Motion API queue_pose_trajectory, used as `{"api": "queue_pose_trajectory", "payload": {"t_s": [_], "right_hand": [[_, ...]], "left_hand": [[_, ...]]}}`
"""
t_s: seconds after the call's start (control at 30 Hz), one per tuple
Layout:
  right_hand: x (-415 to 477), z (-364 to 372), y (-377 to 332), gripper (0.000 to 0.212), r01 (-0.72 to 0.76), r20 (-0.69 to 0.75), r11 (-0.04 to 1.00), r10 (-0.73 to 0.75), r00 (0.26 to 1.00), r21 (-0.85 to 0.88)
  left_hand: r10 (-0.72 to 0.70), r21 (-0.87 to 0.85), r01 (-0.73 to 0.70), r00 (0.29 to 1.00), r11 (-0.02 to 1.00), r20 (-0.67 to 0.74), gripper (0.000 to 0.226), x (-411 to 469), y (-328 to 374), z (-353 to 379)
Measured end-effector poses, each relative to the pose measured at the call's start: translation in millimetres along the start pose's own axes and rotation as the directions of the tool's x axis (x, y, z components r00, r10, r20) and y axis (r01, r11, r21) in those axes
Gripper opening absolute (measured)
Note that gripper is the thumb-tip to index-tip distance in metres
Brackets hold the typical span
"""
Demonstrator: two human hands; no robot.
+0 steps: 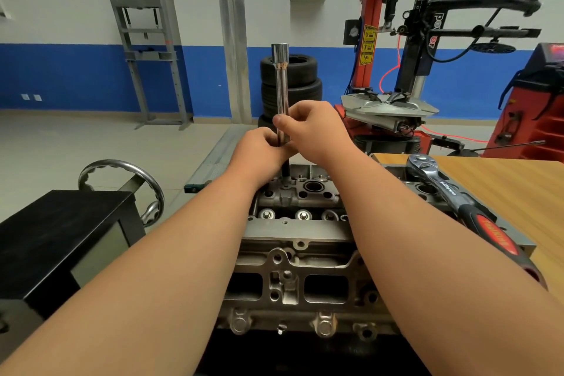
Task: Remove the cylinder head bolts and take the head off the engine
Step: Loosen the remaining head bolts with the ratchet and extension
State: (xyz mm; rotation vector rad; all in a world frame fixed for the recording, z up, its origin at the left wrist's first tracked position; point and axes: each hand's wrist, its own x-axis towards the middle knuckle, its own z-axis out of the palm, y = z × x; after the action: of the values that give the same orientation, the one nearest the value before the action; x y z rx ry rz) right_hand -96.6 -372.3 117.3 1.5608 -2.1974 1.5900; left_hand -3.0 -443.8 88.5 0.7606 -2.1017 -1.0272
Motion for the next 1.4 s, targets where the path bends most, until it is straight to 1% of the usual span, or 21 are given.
{"api": "queue_pose_trajectory", "payload": {"t_s": [0.07,0.1,0.17,0.23,0.27,0.3,0.37,0.47,0.57,0.63,0.73,0.8,0.87,0.93,1.0,1.07,1.17,1.23,1.3,1.37,1.4], "right_hand": [[-1.6,-2.4,-0.3,0.020,0.005,0.037,1.000,-0.005,0.999,0.008],[-1.9,-2.9,-0.4,0.022,-0.006,0.052,1.000,0.005,0.999,0.029],[-1.7,-1.1,-1.9,0.025,-0.034,0.076,0.997,0.029,0.997,0.066],[-2.2,2.5,-4.1,0.028,-0.055,0.063,0.996,0.050,0.997,0.071],[-2.1,3.5,-4.9,0.028,-0.059,0.037,0.996,0.057,0.998,0.070],[-1.8,3.6,-4.9,0.029,-0.057,0.008,0.996,0.056,0.998,0.063],[-1.6,0.9,-3.9,0.029,-0.038,-0.006,0.999,0.038,0.999,0.034],[-2.8,-2.2,-2.9,0.026,-0.036,0.076,0.996,0.029,0.997,0.085],[-2.3,1.6,-3.4,0.025,-0.049,0.107,0.993,0.037,0.994,0.106],[-1.0,4.1,-3.0,0.030,-0.056,0.047,0.996,0.053,0.997,0.066],[0.0,3.4,-2.0,0.033,-0.043,-0.010,0.999,0.043,0.999,-0.007],[0.2,0.2,-1.5,0.030,-0.013,0.007,0.999,0.014,1.000,-0.041],[0.2,-3.2,-1.5,0.026,-0.003,0.047,1.000,0.003,0.999,-0.005],[-1.0,-3.2,-0.9,0.026,-0.005,0.076,0.999,0.002,0.997,0.045],[-1.0,-1.1,0.2,0.025,-0.005,0.066,0.999,0.002,0.998,0.048],[-0.4,0.4,0.0,0.027,-0.029,0.013,1.000,0.029,1.000,0.013],[1.6,-1.0,-1.0,0.027,-0.017,-0.016,0.999,0.016,1.000,-0.051],[0.8,-3.3,-2.8,0.029,0.005,0.023,0.998,-0.003,1.000,-0.064],[0.1,-3.9,-3.0,0.032,-0.005,0.061,1.000,0.006,0.998,-0.024],[-0.6,-2.3,-3.6,0.032,-0.028,0.081,0.999,0.027,0.996,0.018],[-0.4,-0.7,-3.7,0.032,-0.038,0.080,0.999,0.036,0.996,0.019]], "left_hand": [[0.037,-0.058,-0.032,0.996,0.998,0.081,0.004,-3.4,-1.5,-3.9],[0.045,-0.070,-0.038,0.994,0.997,0.099,0.002,-4.3,-2.0,-5.8],[0.022,-0.062,-0.018,0.997,0.998,0.070,0.008,-2.2,-2.9,-6.2],[-0.004,-0.002,0.004,1.000,1.000,-0.001,0.027,0.1,-1.2,-3.1],[-0.010,0.025,0.011,1.000,1.000,-0.022,0.030,0.0,0.2,-1.4],[-0.014,0.040,0.015,0.999,0.999,-0.030,0.029,-0.8,1.5,-0.5],[-0.013,0.002,0.013,1.000,1.000,0.006,0.021,-2.4,1.5,-1.1],[0.012,-0.054,-0.007,0.996,0.999,0.089,0.011,-5.5,1.0,-5.1],[0.001,-0.015,-0.001,0.999,1.000,0.034,0.017,-4.7,2.5,-3.2],[-0.016,0.045,0.018,0.999,0.999,-0.037,0.026,-3.6,5.1,0.2],[-0.022,0.075,0.028,0.997,0.997,-0.072,0.024,-3.0,5.8,3.1],[0.001,0.019,0.000,1.000,1.000,-0.025,0.017,-5.0,4.0,1.1],[0.032,-0.015,-0.031,0.998,0.999,0.050,0.008,-7.1,2.7,-2.8],[0.045,0.010,-0.046,0.996,0.999,0.079,0.016,-7.5,2.2,-4.4],[0.026,0.037,-0.027,0.999,0.999,0.028,0.020,-5.6,1.8,-4.3],[-0.027,0.058,0.030,0.998,0.998,-0.049,0.034,-4.6,2.7,-3.2],[-0.061,0.047,0.065,0.995,0.997,-0.081,0.040,-3.9,-0.1,-2.1],[-0.038,0.019,0.039,0.998,0.999,-0.055,0.033,-5.3,-1.0,-3.0],[0.005,-0.019,-0.005,1.000,1.000,0.014,0.019,-5.9,-0.3,-4.1],[0.046,-0.011,-0.046,0.997,0.999,0.066,0.007,-6.6,1.8,-4.6],[0.048,0.006,-0.049,0.997,0.999,0.055,0.004,-6.1,2.7,-4.2]]}}
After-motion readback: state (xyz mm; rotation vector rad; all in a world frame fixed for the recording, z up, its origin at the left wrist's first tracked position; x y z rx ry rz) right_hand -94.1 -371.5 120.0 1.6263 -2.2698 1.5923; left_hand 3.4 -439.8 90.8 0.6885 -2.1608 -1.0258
